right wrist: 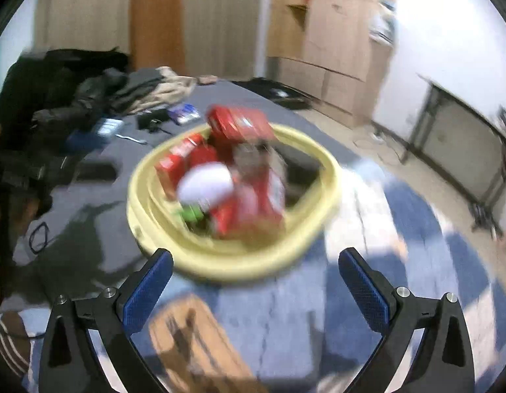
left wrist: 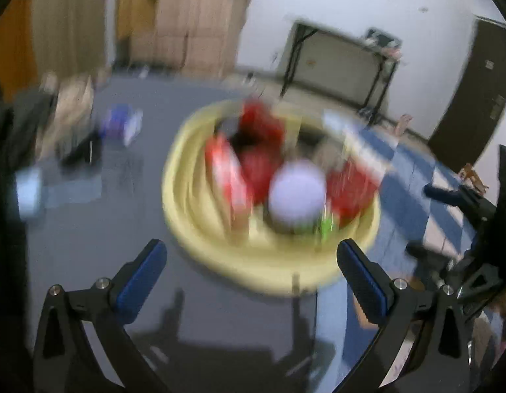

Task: Organize rigid objects

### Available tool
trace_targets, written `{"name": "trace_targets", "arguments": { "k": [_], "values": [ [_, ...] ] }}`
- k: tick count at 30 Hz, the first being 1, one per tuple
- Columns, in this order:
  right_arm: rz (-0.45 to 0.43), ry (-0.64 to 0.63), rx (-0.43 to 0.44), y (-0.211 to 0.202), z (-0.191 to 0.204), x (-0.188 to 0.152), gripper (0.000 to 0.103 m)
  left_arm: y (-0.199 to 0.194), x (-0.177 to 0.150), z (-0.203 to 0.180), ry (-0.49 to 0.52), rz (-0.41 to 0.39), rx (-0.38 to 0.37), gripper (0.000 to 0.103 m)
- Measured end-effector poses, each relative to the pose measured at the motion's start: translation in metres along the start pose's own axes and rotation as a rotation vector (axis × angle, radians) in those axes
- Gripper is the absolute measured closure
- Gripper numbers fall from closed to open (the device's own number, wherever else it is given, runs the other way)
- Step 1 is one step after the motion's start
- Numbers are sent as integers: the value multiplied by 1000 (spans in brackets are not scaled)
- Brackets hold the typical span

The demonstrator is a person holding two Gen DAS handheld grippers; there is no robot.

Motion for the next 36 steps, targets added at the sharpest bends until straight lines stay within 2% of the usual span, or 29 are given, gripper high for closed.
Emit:
{"name": "trace_targets", "arguments": {
  "k": [2, 5, 10, 14, 18, 25, 36],
  "values": [
    [58, 48, -9, 4, -1, -29, 0, 19, -32, -3, -34, 80, 16, 0],
    [131, 88, 3, 32, 3, -55, 0, 40, -50, -12, 13, 79, 57, 0],
    [157, 73, 13, 65, 11, -40, 0, 64, -43, -18, 54, 63, 105, 0],
    [174, -1, 24, 91, 16, -28, 0, 77, -33, -18, 90, 61, 121, 0],
    [193, 1, 39, 117, 14, -21, 0, 87, -25, -15, 65, 70, 159, 0],
    [165, 1, 29, 116, 13, -24, 0, 85, -28, -16, 77, 59, 180, 0],
    [162, 0, 27, 113, 13, -26, 0, 83, -29, -17, 68, 62, 168, 0]
  ]
}}
Point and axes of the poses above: each gripper's, at about its wrist camera, not at the fingertips, and y roughly the way its jaws point, z to its left, x to its top, the point moved 9 cm from there along y, roughly the way its jaws point
